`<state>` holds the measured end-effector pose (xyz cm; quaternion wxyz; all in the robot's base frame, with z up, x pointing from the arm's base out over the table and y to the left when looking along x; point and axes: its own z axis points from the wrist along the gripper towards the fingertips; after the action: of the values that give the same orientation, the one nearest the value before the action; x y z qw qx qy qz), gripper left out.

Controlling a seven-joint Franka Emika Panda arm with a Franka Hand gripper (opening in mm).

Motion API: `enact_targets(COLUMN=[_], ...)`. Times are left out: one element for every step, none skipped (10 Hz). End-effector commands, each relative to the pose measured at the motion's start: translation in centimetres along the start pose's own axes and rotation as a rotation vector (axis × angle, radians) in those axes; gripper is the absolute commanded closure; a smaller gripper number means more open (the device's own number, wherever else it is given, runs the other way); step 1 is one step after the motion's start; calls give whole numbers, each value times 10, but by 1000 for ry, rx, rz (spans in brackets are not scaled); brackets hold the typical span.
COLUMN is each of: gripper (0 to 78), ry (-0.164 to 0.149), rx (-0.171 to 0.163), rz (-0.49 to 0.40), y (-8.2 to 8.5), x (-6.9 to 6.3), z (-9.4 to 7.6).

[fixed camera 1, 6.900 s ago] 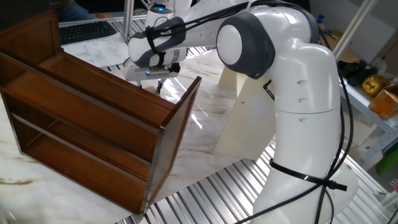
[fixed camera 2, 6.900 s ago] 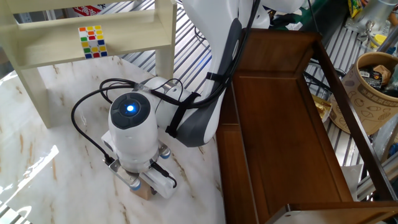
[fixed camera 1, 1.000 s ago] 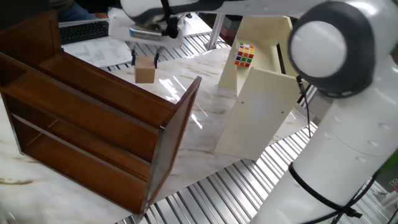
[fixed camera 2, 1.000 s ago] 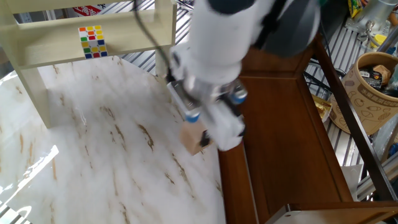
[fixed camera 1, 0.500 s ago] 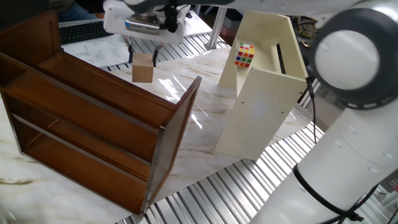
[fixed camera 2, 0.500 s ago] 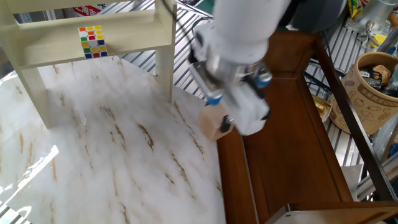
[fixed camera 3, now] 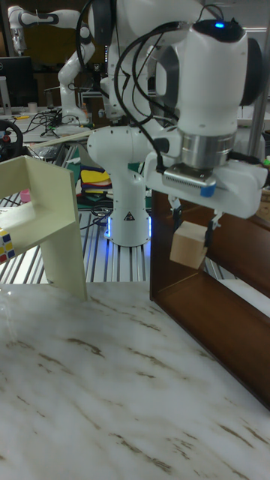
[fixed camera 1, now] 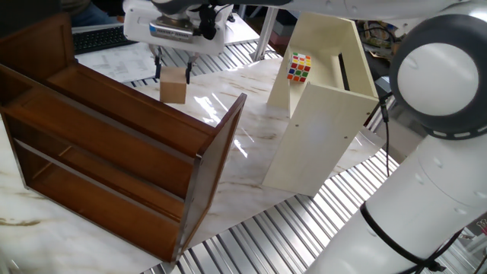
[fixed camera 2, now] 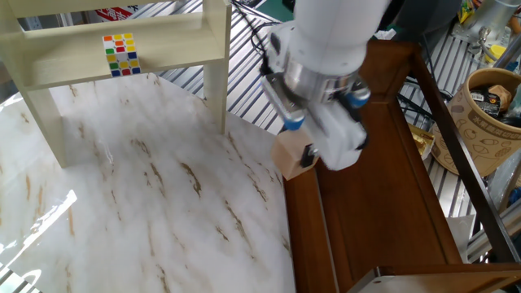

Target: Put the object on the shelf

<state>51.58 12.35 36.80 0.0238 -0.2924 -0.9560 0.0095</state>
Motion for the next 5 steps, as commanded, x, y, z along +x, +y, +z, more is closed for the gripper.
enact_targets(gripper=[762,762,762,762,762], ry=[15,15,14,12,11], rx=[-7,-6,-5,-3,-1], rz=[27,32,33,35,36], y=[6,7,8,8,8], x=[3,1,0,-1,-2], z=[-11,-12,-12,-11,-11])
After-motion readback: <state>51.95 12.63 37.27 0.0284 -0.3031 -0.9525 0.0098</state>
